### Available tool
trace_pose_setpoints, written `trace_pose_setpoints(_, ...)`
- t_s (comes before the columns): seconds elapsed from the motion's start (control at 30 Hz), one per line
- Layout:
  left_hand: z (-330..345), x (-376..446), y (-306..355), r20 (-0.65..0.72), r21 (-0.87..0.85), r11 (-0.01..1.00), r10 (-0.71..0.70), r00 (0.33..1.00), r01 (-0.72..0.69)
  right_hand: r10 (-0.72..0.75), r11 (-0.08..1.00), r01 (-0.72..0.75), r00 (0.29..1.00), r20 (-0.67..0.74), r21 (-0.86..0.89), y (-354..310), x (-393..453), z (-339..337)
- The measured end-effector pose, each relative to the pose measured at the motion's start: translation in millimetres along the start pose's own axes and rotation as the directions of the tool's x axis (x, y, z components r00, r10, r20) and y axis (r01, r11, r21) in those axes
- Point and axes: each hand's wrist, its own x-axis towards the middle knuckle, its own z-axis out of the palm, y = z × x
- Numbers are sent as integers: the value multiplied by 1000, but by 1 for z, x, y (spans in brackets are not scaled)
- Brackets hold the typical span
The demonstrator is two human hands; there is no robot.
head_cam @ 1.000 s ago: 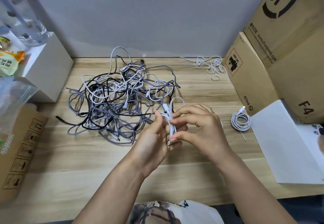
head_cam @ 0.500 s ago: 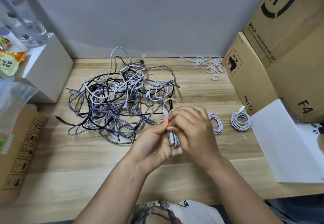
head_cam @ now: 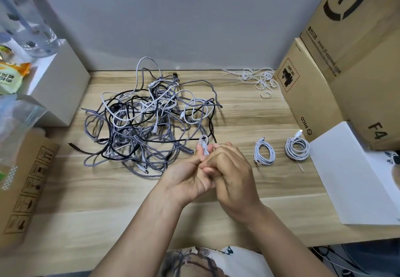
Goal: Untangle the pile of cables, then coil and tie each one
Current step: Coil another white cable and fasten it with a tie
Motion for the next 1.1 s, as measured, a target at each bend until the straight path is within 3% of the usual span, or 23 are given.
trace_pose_setpoints(0.4,-18,8,17,-14,-23,993,117,993,-117,-19,998,16,999,46,53,-34,-13,5)
trace_pose_setpoints(0.57,-28,17,18,-28,79,989,128,991,-126,109,993,-113,990,88,41,-31,-12,11)
trace_pose_setpoints(0.67,-36,15,22,-96,141,987,98,991,-84,70,996,-76,989,127,50,-28,-12,12)
trace_pose_setpoints(0.73,-41,7,25,41,102,995,4,999,-8,128,984,-141,984,121,107,-21,-11,11)
trace_pose_setpoints(0.8,-39,1,22,202,117,993,-22,979,-2,369,886,-378,926,84,268,-11,-8,11)
trace_pose_setpoints(0.83,-41,1,19,229,156,988,-26,973,-10,527,767,-521,844,95,376,-6,-7,10)
trace_pose_setpoints(0.87,-42,0,15,269,192,981,-76,960,24,647,619,-639,745,165,457,-1,-6,10)
trace_pose_setpoints(0.93,-42,2,8,325,249,965,-168,931,88,719,381,-787,583,380,486,9,-8,7)
trace_pose_setpoints(1.0,-42,9,9,375,253,954,-249,893,160,686,313,-822,542,485,475,12,-11,1)
trace_pose_setpoints(1.1,-44,23,11,392,259,949,-272,879,179,723,353,-794,567,394,495,19,-15,-5)
